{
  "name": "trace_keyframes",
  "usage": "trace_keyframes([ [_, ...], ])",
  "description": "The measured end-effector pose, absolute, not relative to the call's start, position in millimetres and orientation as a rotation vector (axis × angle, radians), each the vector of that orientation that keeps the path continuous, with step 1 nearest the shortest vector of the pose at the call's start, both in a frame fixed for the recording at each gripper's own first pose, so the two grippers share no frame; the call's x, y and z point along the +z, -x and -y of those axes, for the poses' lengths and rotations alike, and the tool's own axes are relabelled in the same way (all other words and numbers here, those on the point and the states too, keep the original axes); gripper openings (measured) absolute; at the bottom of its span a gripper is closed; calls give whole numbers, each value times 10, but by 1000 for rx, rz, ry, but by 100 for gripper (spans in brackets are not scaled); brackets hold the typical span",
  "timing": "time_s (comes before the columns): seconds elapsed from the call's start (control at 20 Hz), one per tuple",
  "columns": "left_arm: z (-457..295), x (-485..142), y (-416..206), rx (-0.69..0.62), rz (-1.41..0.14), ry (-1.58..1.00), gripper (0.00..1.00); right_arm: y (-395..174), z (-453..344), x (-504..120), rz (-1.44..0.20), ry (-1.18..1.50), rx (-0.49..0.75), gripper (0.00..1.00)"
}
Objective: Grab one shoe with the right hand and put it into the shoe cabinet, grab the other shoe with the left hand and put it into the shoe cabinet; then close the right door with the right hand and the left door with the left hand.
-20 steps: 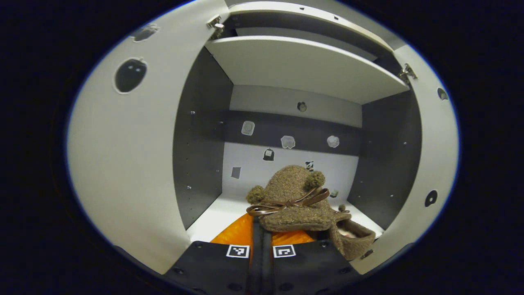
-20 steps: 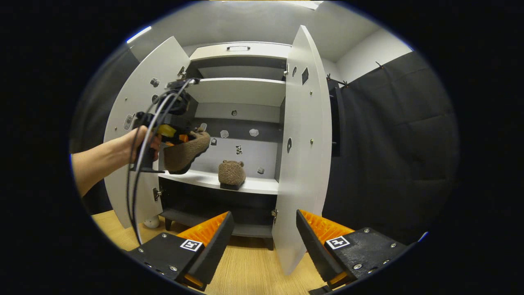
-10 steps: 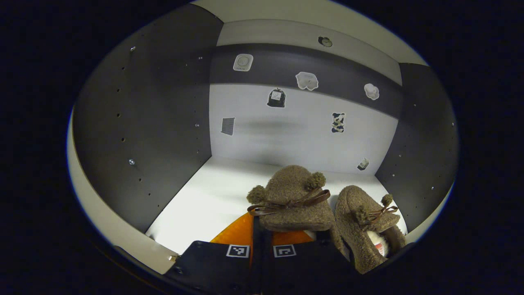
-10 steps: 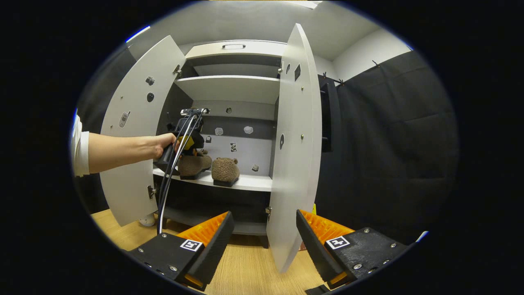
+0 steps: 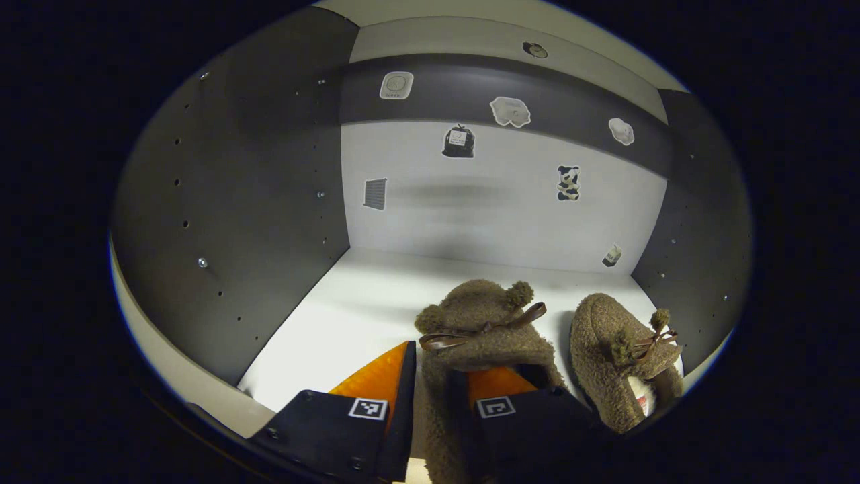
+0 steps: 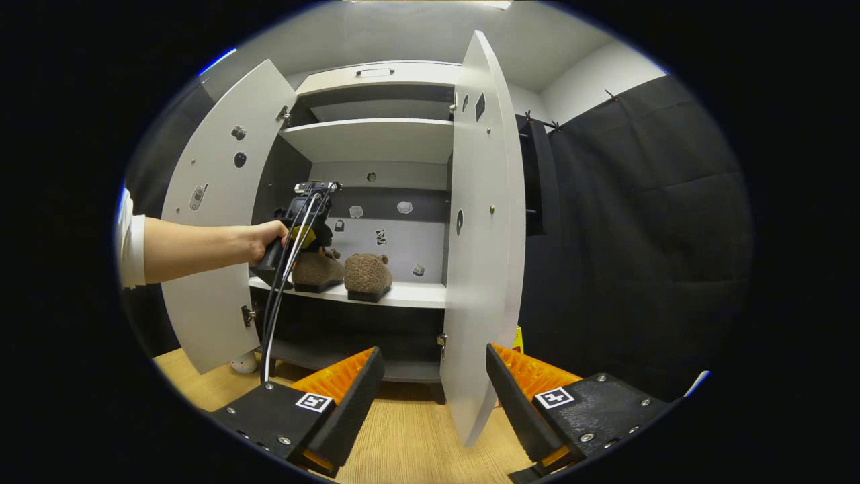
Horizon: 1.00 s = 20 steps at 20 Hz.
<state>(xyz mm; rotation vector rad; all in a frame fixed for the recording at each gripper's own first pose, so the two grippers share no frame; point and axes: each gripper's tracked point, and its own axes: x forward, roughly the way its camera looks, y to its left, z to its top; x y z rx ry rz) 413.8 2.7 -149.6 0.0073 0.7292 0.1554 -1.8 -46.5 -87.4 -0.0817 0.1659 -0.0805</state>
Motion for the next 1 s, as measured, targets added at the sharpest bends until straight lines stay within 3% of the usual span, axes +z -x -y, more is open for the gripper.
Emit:
trace_keyframes([
  [0.15, -32, -1510, -4131, 156, -735, -20, 46, 48, 461, -932, -182, 75, -80, 94],
  [0.3, -72, -1459, -4139, 159, -712, -76, 47, 54, 459, -955, -190, 62, -79, 94],
  [0.4, -151, -1396, -4141, 189, -696, -112, 67, 65, 447, -973, -195, 57, -76, 94],
  [0.45, -181, -1383, -4122, 199, -694, -122, 87, 56, 437, -971, -197, 53, -74, 94],
  [0.55, -201, -1362, -4095, 202, -691, -119, 99, 68, 437, -968, -195, 52, -75, 94],
  [1.0, -34, -1046, -3898, 79, -578, -46, 97, 116, 439, -965, -199, 53, -78, 94],
])
